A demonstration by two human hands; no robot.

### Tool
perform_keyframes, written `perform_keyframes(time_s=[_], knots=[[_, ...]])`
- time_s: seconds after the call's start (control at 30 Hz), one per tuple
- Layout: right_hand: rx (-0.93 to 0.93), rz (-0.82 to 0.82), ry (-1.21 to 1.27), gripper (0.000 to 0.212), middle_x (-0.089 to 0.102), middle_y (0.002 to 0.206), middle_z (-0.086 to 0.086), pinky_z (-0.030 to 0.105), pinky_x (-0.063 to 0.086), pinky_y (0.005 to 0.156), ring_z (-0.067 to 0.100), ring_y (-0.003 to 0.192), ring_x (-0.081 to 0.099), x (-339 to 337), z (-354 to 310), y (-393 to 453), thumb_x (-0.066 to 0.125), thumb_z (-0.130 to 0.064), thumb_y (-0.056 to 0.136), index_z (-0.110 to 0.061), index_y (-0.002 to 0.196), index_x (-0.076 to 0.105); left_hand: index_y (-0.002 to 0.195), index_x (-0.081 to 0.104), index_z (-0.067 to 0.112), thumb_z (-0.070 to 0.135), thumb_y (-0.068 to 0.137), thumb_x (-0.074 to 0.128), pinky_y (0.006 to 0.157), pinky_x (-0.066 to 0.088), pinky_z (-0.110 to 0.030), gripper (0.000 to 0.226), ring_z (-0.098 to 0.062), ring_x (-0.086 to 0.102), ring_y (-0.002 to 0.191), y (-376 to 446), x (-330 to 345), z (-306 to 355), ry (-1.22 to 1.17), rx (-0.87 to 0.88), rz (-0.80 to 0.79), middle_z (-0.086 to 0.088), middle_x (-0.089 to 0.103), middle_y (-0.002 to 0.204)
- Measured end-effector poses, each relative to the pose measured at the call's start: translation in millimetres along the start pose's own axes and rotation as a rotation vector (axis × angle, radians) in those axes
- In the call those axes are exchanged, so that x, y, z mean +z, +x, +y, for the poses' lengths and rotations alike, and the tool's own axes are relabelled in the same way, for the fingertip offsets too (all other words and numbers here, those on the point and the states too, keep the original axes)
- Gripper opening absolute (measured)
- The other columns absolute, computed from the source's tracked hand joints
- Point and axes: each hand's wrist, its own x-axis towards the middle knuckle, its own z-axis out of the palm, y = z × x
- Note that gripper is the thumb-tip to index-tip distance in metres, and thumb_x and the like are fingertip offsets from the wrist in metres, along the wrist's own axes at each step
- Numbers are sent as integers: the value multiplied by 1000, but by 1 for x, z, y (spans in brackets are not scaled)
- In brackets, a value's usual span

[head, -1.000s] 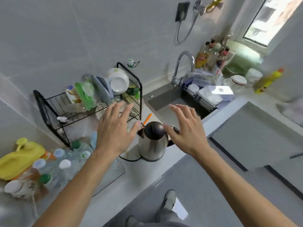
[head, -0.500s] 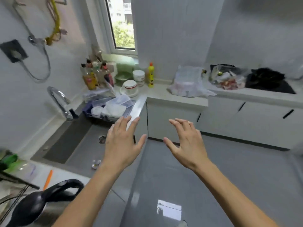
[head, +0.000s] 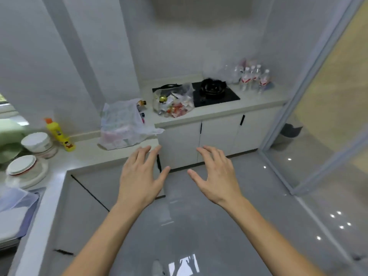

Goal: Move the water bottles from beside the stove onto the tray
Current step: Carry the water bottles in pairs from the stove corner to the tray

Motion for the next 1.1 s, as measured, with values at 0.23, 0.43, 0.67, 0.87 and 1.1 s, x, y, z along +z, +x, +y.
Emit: perform_keyframes(time_s=[0.23, 0.43, 0.67, 0.87, 1.1], knots=[[127, 51, -62, 73, 41, 157, -7, 43, 34, 119, 16, 147, 35, -7, 79, 107, 41, -71, 95, -32, 157, 38, 156, 46, 25, 63, 98, 42, 114, 43, -46, 70, -27, 44, 143, 156, 62, 32, -99, 140, 4, -3, 53, 150], [233, 103, -94, 69, 40, 156, -11, 41, 38, 116, 12, 145, 36, -25, 132, 202, 49, -67, 98, -35, 158, 36, 155, 44, 26, 61, 99, 45, 110, 43, -43, 66, -23, 43, 140, 287, 99, 58, -182, 264, -27, 0, 52, 146], [360, 175, -91, 69, 44, 153, -10, 44, 45, 112, 15, 141, 42, -39, 212, 277, 51, -66, 97, -33, 156, 38, 155, 46, 23, 61, 99, 43, 112, 43, -43, 67, -23, 43, 141, 418, 151, 117, -224, 394, -85, -1, 54, 148], [421, 208, -70, 69, 46, 151, -8, 39, 47, 109, 16, 137, 46, -55, 317, 335, 49, -64, 98, -29, 157, 39, 155, 47, 26, 65, 98, 39, 111, 47, -44, 69, -23, 44, 143, 504, 220, 189, -220, 470, -151, 2, 55, 149], [418, 171, -34, 66, 48, 150, -6, 46, 47, 111, 20, 137, 45, -91, 449, 428, 57, -56, 99, -28, 155, 39, 157, 44, 25, 58, 101, 50, 109, 48, -43, 65, -21, 43, 142, 621, 281, 277, -192, 436, -162, 3, 53, 149]])
